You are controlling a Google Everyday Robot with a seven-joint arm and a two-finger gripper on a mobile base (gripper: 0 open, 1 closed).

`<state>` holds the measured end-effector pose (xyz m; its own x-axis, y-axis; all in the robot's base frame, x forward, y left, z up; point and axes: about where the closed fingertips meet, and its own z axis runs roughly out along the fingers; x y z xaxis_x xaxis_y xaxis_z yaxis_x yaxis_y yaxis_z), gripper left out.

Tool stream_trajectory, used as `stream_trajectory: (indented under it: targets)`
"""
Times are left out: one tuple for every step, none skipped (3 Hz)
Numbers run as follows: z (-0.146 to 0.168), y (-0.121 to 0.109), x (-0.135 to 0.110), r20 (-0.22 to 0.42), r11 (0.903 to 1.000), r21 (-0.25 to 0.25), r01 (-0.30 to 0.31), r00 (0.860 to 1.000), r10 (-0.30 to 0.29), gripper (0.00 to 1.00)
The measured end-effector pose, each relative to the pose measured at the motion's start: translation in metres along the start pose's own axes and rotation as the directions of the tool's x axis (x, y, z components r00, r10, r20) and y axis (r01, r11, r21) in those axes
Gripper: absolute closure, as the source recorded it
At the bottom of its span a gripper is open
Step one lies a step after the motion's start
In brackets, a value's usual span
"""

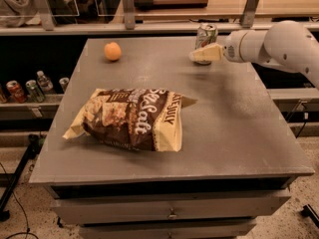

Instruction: Knock 7up can over

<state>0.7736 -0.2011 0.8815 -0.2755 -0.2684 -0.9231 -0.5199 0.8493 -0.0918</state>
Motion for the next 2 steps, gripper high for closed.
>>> stream_trajectory:
  targets:
    - [0.0025,-0.0002,-0.0016,0.018,1.0000,-0.002,-0.009,1.000,0.009,0.18]
    - [0.0067,0.0005,-0.0071,0.041,0.9999,-0.009,-0.011,0.999,0.011,0.41]
